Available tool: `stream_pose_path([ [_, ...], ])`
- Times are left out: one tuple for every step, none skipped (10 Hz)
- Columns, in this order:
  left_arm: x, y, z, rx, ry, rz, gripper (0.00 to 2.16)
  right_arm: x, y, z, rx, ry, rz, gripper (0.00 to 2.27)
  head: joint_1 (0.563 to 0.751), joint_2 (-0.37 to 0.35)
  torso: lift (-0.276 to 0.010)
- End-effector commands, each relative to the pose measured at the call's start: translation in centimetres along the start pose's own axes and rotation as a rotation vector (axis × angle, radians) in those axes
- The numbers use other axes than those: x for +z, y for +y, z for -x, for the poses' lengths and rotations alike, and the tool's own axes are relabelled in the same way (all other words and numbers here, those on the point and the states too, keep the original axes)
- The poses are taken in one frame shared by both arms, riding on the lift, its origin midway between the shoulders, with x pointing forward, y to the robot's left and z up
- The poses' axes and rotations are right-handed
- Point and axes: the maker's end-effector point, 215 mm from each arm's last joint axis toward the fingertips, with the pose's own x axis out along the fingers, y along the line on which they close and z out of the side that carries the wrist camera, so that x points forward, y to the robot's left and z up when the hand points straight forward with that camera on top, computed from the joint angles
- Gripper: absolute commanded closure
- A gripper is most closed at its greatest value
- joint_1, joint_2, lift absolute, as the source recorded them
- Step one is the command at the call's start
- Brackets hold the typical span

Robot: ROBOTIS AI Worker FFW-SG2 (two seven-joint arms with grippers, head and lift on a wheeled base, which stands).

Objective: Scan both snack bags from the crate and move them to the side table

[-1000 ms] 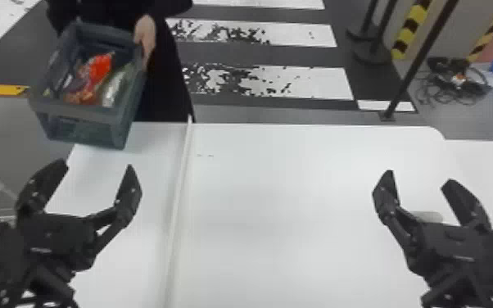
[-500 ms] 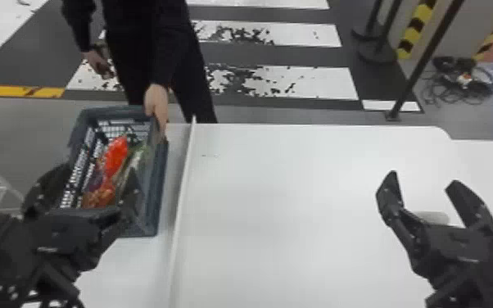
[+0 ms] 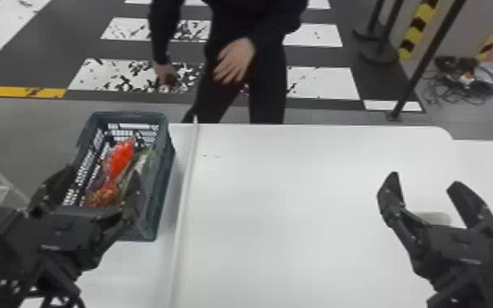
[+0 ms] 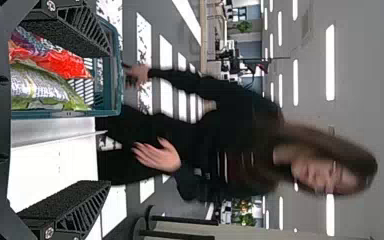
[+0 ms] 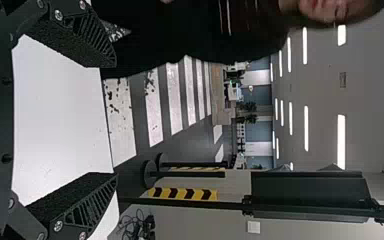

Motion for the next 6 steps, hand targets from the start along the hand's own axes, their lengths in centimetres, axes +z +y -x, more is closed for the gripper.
stream_pose_path([
  [-0.7, 1.3, -0.9, 0.041, 0.031, -0.002, 0.08, -0.1, 0.0, 0.0, 0.0, 0.003, 0.002, 0.15, 0.695, 0.001, -0.029],
  [-1.7, 2.3, -1.9, 0.072, 0.067, -0.007, 0.08, -0.2, 0.0, 0.1, 0.001, 0.004, 0.006, 0.15, 0.695, 0.016, -0.029],
  [-2.3, 2.8, -2.9, 0.084, 0.103, -0.011, 0.08, -0.2, 0.1, 0.3, 0.002, 0.005, 0.006, 0.15, 0.695, 0.033, -0.029],
  [-3.3, 3.3, -4.1, 0.1, 0.15, -0.013, 0.08, -0.3, 0.1, 0.4, 0.003, 0.008, 0.007, 0.15, 0.695, 0.039, -0.029],
  [-3.8, 3.8, -5.4, 0.108, 0.171, -0.018, 0.08, -0.4, 0.1, 0.5, 0.002, 0.012, 0.009, 0.15, 0.695, 0.047, -0.029],
  [-4.2, 4.3, -6.5, 0.119, 0.179, -0.017, 0.08, -0.5, 0.1, 0.6, 0.004, 0.014, 0.014, 0.15, 0.695, 0.053, -0.029],
])
